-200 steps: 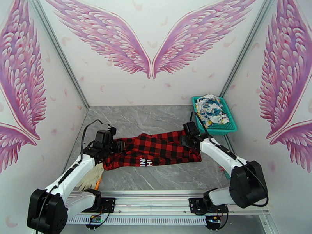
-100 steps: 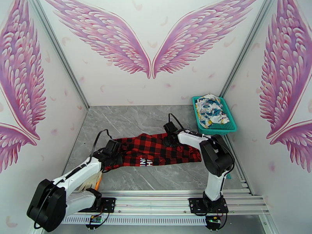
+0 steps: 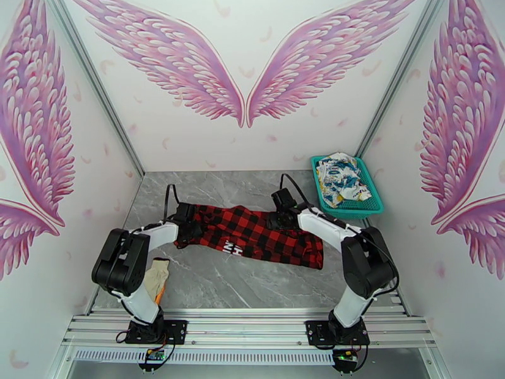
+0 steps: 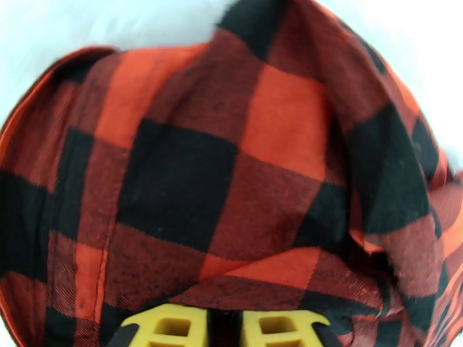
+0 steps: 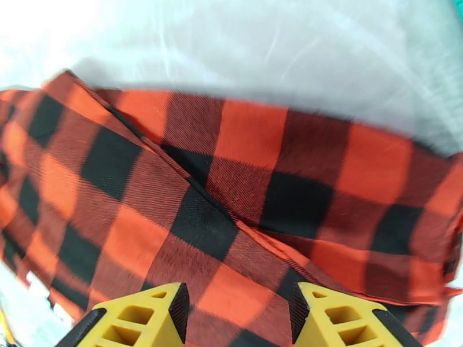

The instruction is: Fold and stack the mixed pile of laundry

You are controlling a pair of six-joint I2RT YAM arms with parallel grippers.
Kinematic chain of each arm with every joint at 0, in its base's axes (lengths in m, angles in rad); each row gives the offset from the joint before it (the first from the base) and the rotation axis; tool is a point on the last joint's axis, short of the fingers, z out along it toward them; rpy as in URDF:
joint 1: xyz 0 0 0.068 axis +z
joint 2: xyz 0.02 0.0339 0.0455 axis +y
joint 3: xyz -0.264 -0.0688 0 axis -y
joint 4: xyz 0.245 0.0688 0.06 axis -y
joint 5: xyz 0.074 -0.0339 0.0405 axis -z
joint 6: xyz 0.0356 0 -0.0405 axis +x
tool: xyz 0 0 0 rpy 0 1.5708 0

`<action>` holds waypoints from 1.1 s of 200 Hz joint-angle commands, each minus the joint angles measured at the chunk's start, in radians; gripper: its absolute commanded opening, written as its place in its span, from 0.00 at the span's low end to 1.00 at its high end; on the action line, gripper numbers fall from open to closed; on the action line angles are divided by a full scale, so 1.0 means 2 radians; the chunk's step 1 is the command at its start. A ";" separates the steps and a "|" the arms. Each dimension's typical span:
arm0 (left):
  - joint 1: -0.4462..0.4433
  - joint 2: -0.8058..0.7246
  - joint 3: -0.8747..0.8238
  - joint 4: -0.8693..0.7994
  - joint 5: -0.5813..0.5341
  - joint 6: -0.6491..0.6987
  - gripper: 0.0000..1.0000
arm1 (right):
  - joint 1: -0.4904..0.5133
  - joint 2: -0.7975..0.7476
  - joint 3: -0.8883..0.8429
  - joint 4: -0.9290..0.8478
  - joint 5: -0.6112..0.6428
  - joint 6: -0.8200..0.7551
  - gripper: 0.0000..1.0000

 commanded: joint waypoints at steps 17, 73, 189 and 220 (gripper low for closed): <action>0.035 0.092 0.124 0.045 0.064 -0.034 0.23 | -0.043 0.004 -0.023 -0.029 -0.003 -0.022 0.54; 0.046 0.203 0.276 0.068 0.119 -0.063 0.26 | -0.056 0.034 -0.066 -0.028 -0.008 -0.013 0.52; 0.046 0.338 0.492 0.065 0.152 -0.082 0.27 | 0.161 -0.038 -0.156 -0.015 -0.047 0.167 0.51; 0.040 0.367 0.551 0.071 0.172 -0.081 0.27 | 0.186 -0.069 -0.136 -0.055 -0.012 0.174 0.52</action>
